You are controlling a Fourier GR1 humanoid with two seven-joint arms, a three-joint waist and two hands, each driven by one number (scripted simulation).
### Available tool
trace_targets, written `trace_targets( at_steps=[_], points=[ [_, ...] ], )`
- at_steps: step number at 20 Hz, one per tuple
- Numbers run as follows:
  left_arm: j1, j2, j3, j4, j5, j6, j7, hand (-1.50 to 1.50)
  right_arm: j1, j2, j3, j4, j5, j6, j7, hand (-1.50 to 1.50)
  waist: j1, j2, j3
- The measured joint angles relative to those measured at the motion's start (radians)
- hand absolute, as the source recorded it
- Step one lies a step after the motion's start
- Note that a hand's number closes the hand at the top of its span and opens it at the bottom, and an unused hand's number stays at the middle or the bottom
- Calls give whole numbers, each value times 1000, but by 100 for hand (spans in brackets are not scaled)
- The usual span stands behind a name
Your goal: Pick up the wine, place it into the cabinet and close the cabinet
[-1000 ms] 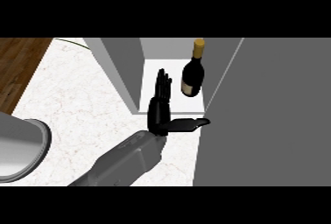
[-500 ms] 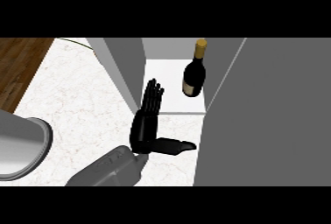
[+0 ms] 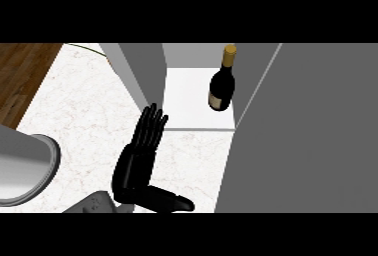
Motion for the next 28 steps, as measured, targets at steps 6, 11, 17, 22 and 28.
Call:
trace_targets(
  at_steps=[6, 11, 17, 22, 28],
  points=[
    [120, 173, 45, -184, -11, -79, 25, 150, 18, -40, 52, -6, -19, 85, 8, 150, 0, 0, 0],
    [241, 293, 86, -297, -12, -137, 5, 150, 40, -23, 140, -7, -36, 105, 41, 150, 3, -1, -1],
    [380, 422, 172, -371, 15, -211, -26, -150, 39, 32, 333, -13, -36, 81, 97, 150, 4, -2, -2],
    [496, 509, 262, -406, 61, -293, -71, -150, -26, 89, 511, -9, -9, -9, 182, 150, 8, -5, -3],
    [620, 589, 375, -377, 137, -410, -126, -150, -116, 85, 684, -5, 119, -167, 260, 150, 16, -10, -4]
  ],
)
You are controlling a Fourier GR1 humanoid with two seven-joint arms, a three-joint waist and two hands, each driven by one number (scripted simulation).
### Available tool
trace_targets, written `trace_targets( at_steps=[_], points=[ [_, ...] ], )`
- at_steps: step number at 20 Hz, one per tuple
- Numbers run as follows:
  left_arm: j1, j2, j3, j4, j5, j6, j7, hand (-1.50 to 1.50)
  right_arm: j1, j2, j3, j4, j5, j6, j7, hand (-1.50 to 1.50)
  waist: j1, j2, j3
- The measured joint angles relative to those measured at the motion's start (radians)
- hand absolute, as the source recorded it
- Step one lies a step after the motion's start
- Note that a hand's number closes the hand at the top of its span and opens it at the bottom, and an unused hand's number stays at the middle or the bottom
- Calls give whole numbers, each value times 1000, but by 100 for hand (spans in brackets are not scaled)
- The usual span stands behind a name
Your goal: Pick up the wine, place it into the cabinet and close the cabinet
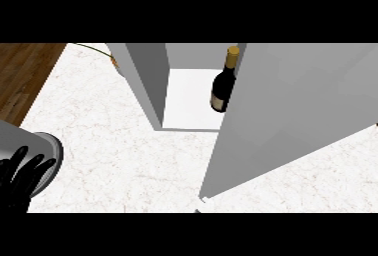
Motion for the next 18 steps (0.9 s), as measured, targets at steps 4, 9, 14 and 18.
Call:
trace_targets(
  at_steps=[4, 9, 14, 18],
  points=[
    [63, 51, 60, 32, 34, -74, -20, -150, -90, -28, 85, 34, 68, -133, -14, 150, 8, -1, -1],
    [121, 106, 129, 92, 56, -181, -43, -150, -190, -96, 110, 43, 104, -280, -53, 150, 22, 0, -2],
    [172, 130, 168, 140, 53, -270, -65, -150, -285, -127, 116, 62, 112, -429, -86, 150, 35, 3, -2],
    [205, 154, 205, 172, 60, -322, -59, -150, -393, -95, 88, 150, 96, -506, -101, 150, 41, 7, -2]
  ],
)
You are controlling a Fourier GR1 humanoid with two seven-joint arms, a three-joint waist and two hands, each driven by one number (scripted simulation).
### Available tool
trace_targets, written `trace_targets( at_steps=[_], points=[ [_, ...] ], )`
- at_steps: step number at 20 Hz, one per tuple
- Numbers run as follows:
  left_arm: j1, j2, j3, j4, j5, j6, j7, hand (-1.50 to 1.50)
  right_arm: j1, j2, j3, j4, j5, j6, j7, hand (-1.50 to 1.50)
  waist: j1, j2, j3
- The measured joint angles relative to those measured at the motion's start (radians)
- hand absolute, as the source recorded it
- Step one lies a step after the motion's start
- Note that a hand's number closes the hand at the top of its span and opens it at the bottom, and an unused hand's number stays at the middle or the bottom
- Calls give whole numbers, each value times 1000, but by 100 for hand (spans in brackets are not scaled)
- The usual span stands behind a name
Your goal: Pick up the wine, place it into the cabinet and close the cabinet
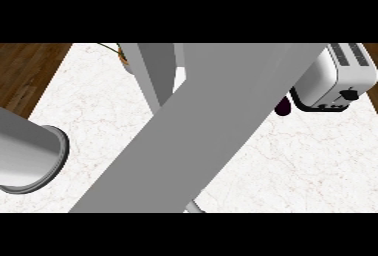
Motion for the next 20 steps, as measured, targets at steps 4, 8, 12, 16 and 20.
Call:
trace_targets(
  at_steps=[4, 8, 12, 16, 20],
  points=[
    [22, 8, 30, 16, 10, -41, 16, -150, -171, 73, -75, 187, -15, -62, -11, 150, 0, 4, 0],
    [49, 12, 59, 24, 1, -75, 31, -150, -325, 102, -179, 367, -84, -62, -48, 150, 1, 8, 1],
    [76, 17, 90, 28, -9, -102, 48, -150, -426, 112, -282, 547, -179, 10, -130, 150, 1, 12, 2],
    [99, 11, 118, 31, -18, -130, 65, -150, -502, 116, -363, 715, -262, 122, -207, 150, -1, 13, 3],
    [93, -2, 136, 36, -22, -141, 87, -150, -563, 118, -392, 824, -408, 288, -177, 150, 7, 18, 1]
  ],
)
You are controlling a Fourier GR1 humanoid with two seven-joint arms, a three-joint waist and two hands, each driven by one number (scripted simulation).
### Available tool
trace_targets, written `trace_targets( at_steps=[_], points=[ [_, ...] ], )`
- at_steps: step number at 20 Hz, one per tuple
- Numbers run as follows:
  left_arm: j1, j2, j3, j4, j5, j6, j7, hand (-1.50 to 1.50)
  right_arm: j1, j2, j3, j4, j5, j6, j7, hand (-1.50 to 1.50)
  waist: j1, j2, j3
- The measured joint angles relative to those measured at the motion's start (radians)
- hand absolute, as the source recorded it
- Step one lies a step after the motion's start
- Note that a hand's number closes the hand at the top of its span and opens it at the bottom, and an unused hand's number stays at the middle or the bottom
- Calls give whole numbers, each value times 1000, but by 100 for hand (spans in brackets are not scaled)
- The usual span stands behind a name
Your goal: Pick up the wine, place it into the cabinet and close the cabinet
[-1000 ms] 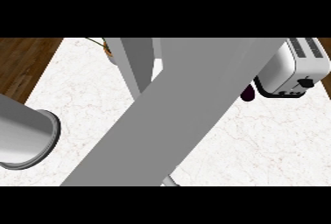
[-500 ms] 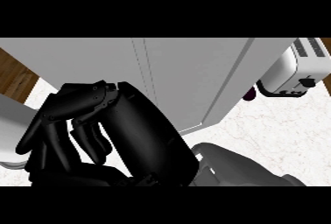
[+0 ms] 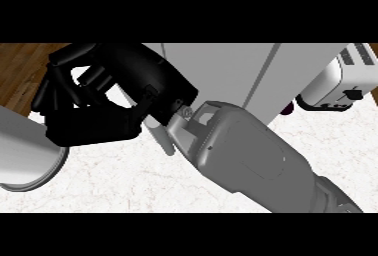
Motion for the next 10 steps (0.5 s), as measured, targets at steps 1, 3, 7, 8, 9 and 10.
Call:
trace_targets(
  at_steps=[1, 3, 7, 8, 9, 10],
  points=[
    [0, -1, 4, -1, 0, 0, 5, -150, -2, 0, 5, 21, -34, 53, 9, 150, 1, 1, 0],
    [3, -2, 12, -3, 2, -4, 16, -150, -8, 0, 19, 60, -100, 158, 43, 150, 2, 1, 0],
    [12, -15, 30, 3, -7, -25, 29, -150, -31, -2, 34, 168, -199, 339, 83, 150, 0, 0, 0],
    [15, -17, 35, 3, -8, -28, 35, -150, -43, -1, 39, 199, -220, 370, 89, 150, -1, -1, 0],
    [17, -23, 42, 9, -12, -37, 38, -150, -52, -1, 38, 228, -238, 397, 91, 150, -4, -2, 0],
    [23, -25, 49, 8, -13, -42, 44, -150, -58, 0, 37, 253, -258, 419, 94, 150, -6, -3, 0]
  ],
)
